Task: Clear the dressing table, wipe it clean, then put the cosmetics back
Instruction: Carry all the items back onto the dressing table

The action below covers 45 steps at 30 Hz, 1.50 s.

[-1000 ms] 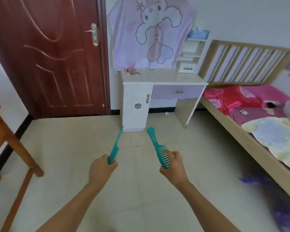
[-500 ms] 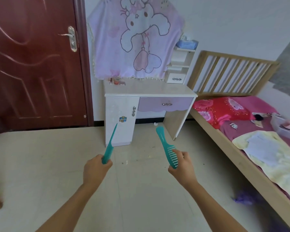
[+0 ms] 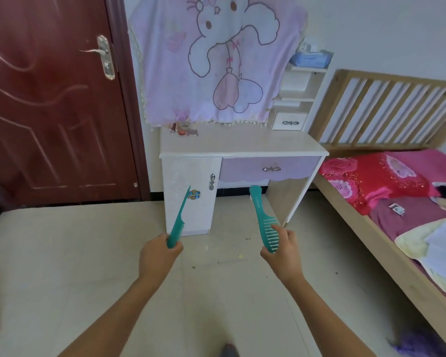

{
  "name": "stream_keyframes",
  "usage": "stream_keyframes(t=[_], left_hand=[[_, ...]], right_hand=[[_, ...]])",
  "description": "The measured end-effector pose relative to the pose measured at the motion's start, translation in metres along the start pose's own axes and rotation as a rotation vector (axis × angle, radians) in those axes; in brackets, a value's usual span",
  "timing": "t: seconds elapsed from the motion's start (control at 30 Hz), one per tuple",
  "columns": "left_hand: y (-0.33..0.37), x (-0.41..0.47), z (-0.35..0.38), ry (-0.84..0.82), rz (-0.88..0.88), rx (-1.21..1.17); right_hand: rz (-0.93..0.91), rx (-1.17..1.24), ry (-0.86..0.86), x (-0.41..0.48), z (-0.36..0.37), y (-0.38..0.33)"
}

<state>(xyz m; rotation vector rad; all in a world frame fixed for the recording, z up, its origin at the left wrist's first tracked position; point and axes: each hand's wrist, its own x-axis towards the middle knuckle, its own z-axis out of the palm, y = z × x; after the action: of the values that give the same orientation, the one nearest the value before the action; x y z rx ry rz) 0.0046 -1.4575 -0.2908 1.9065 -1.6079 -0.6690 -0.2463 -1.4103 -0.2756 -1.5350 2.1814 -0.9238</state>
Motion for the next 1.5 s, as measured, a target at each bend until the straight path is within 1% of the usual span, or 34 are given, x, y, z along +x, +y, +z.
stream_keyframes(t=[0.17,0.33,0.53,0.67,0.87,1.07,1.23,1.37,1.5], left_hand=[[0.04,0.064,0.021,0.075,-0.004,-0.019],[0.068,0.114,0.039,0.155,-0.027,-0.022],[0.06,0.141,0.071,0.111,-0.179,-0.018],[0.046,0.183,0.068,0.141,-0.238,-0.012],[0.033,0.285,0.062,0.11,-0.223,-0.015],[0.045,0.373,0.07,0.02,-0.167,-0.019],[0.049,0.42,0.094,-0.078,-0.177,-0.017],[0.067,0.453,0.118,-0.143,-0.165,-0.005],[0.093,0.492,0.136,-0.151,-0.165,0.007]], right_hand=[[-0.121,0.024,-0.036,0.094,0.002,-0.006],[-0.153,0.122,-0.131,0.166,0.016,-0.013],[-0.157,0.129,-0.282,0.217,0.061,-0.011],[-0.156,0.145,-0.354,0.255,0.101,-0.029],[-0.217,0.071,-0.337,0.325,0.155,-0.07],[-0.104,0.043,-0.268,0.39,0.178,-0.094],[-0.011,0.018,-0.267,0.409,0.192,-0.086],[0.043,-0.015,-0.279,0.445,0.198,-0.074],[0.031,-0.012,-0.293,0.486,0.202,-0.071]])
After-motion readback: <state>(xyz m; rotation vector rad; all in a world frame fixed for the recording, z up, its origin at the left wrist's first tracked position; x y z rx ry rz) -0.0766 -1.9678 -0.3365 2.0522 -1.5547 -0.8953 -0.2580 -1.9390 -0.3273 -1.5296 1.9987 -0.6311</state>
